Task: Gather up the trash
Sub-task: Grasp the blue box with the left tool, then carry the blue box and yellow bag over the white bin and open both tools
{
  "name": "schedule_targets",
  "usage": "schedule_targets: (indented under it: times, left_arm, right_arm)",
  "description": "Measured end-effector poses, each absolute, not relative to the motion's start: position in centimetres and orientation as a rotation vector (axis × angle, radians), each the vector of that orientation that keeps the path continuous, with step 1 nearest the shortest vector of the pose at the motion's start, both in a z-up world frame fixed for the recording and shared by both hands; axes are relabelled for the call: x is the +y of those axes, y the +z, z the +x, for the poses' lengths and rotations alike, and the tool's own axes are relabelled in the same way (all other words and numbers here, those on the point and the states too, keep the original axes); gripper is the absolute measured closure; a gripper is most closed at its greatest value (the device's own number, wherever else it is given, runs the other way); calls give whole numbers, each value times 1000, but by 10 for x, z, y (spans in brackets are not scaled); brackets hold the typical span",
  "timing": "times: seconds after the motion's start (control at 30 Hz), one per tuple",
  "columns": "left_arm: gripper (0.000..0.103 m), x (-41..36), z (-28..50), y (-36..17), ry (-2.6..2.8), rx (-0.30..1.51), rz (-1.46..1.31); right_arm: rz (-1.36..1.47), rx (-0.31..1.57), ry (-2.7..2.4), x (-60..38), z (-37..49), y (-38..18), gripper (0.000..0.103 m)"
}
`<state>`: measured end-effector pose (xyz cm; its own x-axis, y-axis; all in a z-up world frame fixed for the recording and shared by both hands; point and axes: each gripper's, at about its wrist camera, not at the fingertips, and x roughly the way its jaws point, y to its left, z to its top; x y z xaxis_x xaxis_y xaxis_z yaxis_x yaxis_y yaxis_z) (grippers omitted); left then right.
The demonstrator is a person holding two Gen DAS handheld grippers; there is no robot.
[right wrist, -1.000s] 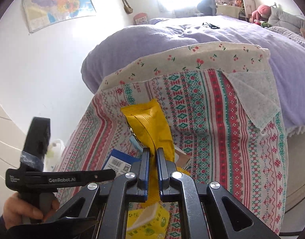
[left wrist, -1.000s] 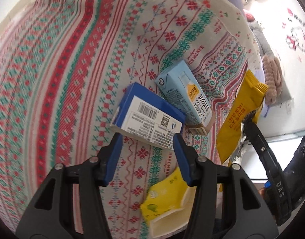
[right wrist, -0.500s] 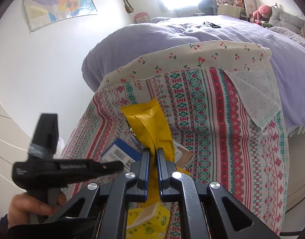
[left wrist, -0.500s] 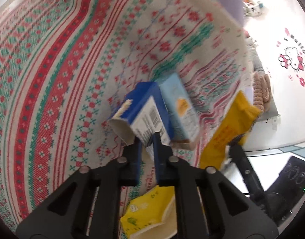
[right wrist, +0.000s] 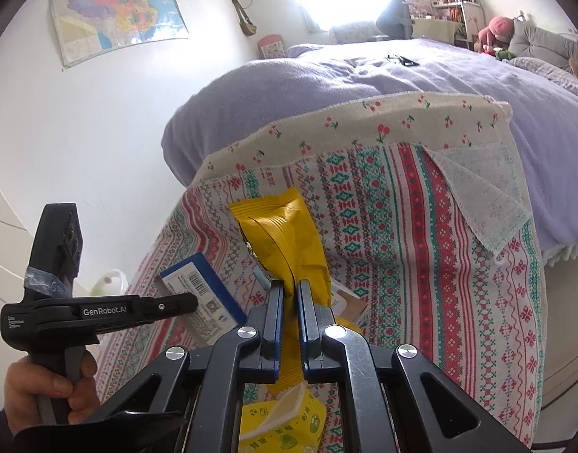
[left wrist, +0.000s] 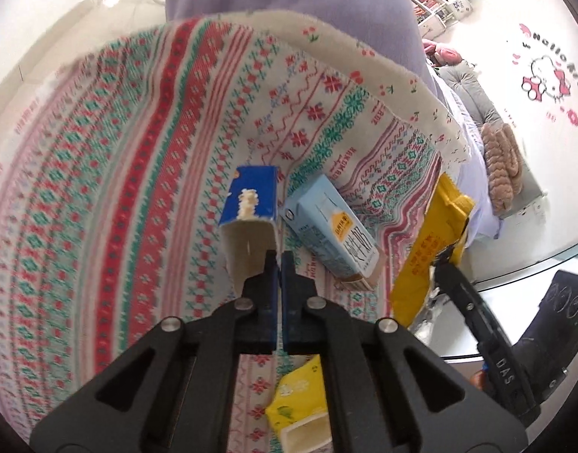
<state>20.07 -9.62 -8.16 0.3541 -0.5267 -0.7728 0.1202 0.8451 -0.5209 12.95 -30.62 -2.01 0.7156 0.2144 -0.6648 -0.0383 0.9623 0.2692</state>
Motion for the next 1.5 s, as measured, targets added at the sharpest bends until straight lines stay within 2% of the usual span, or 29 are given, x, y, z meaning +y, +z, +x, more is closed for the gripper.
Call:
schedule_targets:
  times: [0.23,0.6,1.07,1.33,1.5]
  left_arm:
    - [102,-89,198,-62,-411,1073,-303]
    - [102,-64,193,-54,-422,1055,-290]
    - [102,-24,189,-41,-382,1006,-288]
    - [102,15,192,-35,-337,986,-323]
    - [102,70,200,-29,-244,965,-370]
  right_arm:
    - [222,771,134,-298,132,-23,95]
    - [199,754,144,-287,130,-21,95]
    - [115,712,278,-208,124,-12,95]
    - [103,694,364,-169,117,-12,95]
    - [75,670,421,-136,110,-15,95]
